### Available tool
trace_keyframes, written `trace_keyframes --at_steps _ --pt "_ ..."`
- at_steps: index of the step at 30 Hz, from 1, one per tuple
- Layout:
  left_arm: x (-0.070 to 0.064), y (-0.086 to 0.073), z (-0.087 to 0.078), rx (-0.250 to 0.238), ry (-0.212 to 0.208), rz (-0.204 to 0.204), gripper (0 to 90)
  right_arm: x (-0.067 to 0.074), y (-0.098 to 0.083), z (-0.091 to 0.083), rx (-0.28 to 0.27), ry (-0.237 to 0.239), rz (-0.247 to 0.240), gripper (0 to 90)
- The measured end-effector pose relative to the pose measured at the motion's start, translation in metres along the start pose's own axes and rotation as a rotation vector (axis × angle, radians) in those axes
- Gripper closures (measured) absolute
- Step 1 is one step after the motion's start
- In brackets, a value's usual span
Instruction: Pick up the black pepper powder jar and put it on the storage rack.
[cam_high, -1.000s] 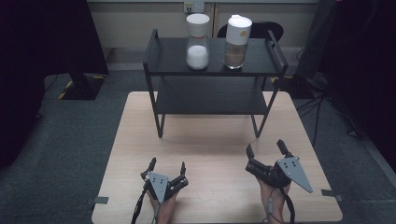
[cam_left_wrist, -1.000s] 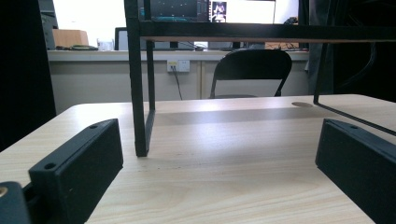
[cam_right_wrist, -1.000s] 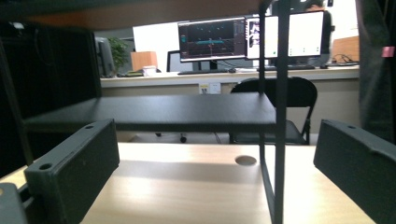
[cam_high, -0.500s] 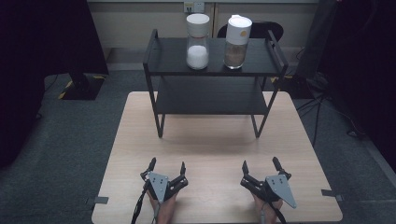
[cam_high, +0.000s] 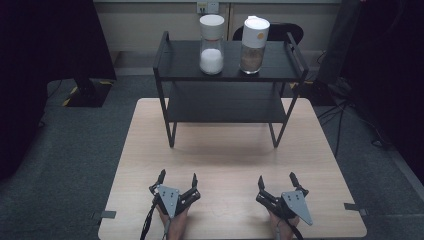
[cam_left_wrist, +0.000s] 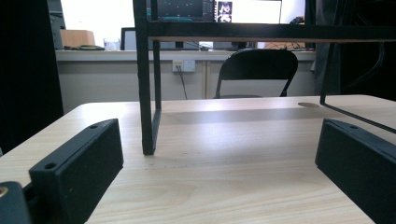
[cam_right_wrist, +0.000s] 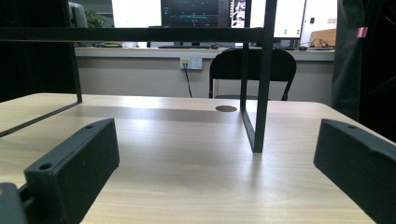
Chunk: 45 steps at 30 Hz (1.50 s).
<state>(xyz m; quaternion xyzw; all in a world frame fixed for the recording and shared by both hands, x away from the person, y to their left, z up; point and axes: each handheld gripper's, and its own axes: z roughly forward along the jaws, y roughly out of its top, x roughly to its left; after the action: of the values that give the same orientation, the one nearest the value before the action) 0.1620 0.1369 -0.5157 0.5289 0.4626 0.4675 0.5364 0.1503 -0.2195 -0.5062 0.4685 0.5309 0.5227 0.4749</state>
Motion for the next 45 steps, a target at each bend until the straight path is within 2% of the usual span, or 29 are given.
trace_keyframes --at_steps 10,16,19,29,45 --pt "0.0001 -0.0001 -0.0001 0.0 0.0 0.0 0.4 -0.0009 -0.0045 0.0007 0.005 0.003 0.003 0.0" --pt "0.0004 -0.0001 -0.0001 0.0 -0.002 0.0 0.3 -0.0006 -0.0076 -0.0007 -0.013 -0.011 0.019 0.0" --pt "0.0004 -0.0001 -0.0001 0.0 -0.002 0.0 0.3 0.0013 -0.0084 -0.0013 -0.017 -0.009 -0.003 0.0" --pt "0.0003 -0.0001 -0.0001 0.0 -0.002 0.0 0.5 0.0049 -0.0094 -0.0019 -0.022 -0.032 0.005 0.0" --pt "0.0001 -0.0002 -0.0002 0.0 0.0 0.0 0.4 0.0047 -0.0095 -0.0022 -0.023 -0.031 0.006 0.0"
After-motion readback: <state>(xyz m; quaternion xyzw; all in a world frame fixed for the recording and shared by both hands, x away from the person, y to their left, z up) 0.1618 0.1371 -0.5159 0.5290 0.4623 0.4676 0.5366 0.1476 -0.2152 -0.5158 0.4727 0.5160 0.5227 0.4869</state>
